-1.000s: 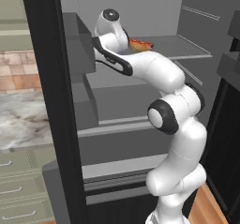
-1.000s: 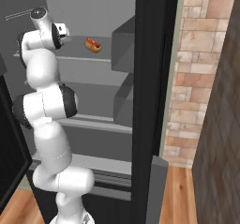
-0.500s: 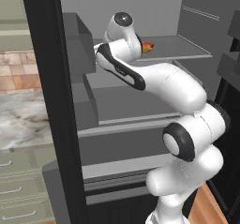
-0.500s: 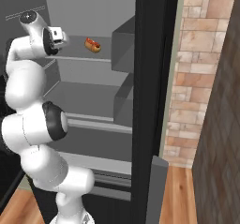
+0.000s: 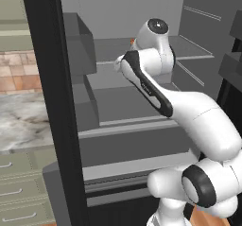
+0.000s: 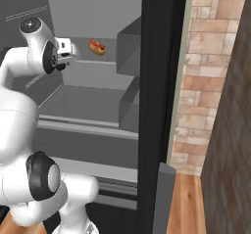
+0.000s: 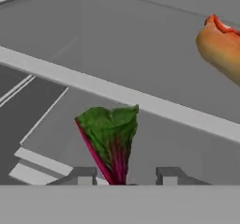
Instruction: Move the beet and hot dog from the top shelf to the second highest shelf to make space. Then, place the pitcher from the counter on the cleared top shelf.
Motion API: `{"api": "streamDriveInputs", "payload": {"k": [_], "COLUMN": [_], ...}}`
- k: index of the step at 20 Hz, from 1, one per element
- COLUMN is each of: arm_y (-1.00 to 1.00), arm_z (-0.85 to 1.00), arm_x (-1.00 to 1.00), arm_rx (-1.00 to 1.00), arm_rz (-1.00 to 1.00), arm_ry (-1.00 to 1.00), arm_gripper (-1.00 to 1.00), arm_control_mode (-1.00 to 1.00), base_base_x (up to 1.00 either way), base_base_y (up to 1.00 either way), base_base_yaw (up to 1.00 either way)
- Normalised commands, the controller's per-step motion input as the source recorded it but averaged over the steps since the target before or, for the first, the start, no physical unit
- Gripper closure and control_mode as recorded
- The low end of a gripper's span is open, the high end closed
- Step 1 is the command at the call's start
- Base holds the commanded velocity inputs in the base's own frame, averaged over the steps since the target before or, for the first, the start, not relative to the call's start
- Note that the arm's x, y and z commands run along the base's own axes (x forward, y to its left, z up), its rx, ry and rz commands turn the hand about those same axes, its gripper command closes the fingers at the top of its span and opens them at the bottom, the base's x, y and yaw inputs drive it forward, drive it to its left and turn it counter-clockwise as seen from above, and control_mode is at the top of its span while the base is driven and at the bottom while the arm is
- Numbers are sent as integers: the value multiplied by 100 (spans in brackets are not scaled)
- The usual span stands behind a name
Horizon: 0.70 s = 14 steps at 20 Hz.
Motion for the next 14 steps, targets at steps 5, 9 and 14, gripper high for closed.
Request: {"api": "streamDriveInputs", "payload": {"k": [5, 9, 14], "arm_y": [-53, -28, -2], "arm_z": [-67, -92, -83], "arm_x": [-100, -77, -15], "arm_rx": [0, 0, 0], "arm_rz": [0, 0, 0], "arm_ry": [0, 0, 1], "arm_gripper": [100, 100, 100], "arm_control_mode": [-100, -100, -100], "base_base_x": [0, 0, 0], "base_base_y": [0, 0, 0], "base_base_yaw": [0, 0, 0]}}
